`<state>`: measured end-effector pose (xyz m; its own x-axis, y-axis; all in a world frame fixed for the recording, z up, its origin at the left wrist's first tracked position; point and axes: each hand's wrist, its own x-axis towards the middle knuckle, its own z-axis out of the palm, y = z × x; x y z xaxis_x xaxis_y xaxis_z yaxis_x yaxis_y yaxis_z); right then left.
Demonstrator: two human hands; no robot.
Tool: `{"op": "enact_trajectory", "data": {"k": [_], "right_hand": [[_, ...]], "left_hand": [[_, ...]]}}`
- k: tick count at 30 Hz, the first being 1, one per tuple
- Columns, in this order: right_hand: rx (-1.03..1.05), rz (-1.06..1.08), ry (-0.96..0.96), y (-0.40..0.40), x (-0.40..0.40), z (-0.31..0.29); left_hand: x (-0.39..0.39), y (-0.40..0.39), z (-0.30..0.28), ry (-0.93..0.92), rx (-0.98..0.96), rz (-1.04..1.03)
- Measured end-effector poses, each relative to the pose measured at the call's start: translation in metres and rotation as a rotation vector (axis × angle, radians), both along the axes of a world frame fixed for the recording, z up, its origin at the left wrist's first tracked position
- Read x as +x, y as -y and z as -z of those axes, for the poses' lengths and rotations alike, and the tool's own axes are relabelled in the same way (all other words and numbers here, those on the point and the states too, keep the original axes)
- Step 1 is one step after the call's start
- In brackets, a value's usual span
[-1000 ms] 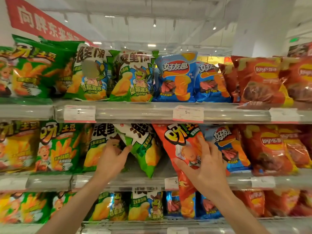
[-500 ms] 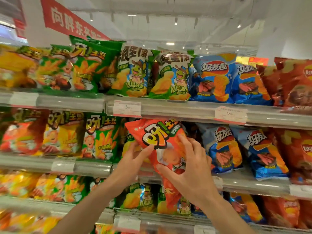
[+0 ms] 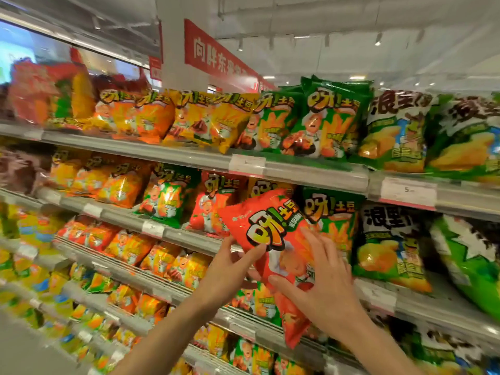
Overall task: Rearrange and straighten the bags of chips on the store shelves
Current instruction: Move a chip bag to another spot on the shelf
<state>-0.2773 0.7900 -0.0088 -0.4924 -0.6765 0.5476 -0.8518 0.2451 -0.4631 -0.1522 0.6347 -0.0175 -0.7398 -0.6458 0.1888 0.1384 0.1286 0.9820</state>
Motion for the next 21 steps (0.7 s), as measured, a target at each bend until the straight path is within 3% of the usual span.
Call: {"op": "enact_trajectory", "data": {"k": [8,21], "right_hand": [[0.086,-0.241,0.016,0.144,0.072,0.004],[0.121,-0.484,0.017,0.405,0.133,0.01]], "left_hand": [[0.104,0.11,0.017,-0.057,0.085,-0.25],[0.19,0.337,0.038,-0.067,0.144,-0.582]]}}
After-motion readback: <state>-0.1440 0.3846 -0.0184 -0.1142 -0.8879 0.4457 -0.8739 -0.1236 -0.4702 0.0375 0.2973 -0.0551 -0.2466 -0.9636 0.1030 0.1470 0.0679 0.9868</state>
